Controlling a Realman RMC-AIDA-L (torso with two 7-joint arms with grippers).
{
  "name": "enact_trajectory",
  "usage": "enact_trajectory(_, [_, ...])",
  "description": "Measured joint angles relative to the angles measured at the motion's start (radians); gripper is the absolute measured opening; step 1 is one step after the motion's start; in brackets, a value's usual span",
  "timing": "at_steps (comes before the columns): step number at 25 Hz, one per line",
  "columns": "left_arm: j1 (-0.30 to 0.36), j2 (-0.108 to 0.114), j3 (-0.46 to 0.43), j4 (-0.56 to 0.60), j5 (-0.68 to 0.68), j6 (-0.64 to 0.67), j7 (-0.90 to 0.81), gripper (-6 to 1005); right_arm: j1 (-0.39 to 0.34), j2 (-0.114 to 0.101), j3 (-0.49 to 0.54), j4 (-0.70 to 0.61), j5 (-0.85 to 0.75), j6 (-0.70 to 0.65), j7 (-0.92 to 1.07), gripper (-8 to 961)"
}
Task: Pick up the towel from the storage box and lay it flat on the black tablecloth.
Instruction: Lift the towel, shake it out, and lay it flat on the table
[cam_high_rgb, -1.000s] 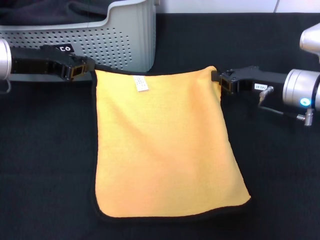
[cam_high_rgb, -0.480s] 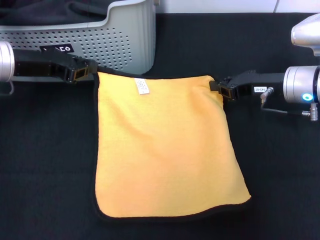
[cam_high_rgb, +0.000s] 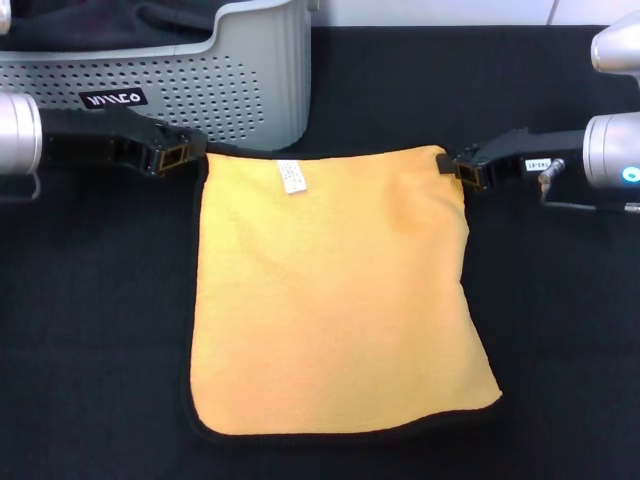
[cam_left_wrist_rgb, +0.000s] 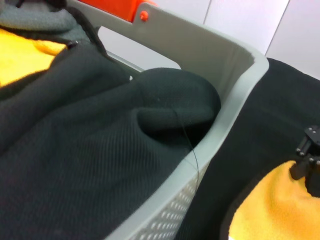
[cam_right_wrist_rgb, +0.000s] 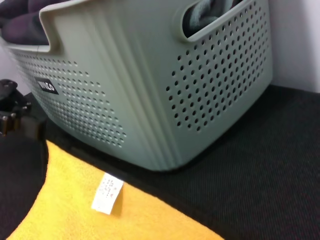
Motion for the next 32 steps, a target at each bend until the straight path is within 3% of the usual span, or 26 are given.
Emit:
enact_trajectory(14, [0.002,-0.023,-0.006,-0.02,-0.004,-0.031,0.043,95,0.021,-0.013,0.002,0.0,-0.083,0.006,0.044,116])
enact_trajectory(32, [0.011,-0.026,-0.002,-0.025,-0.002,-0.052,0.043,101,0.024,-0.013,0.005,0.0,-0.086,0.009,0.048,129])
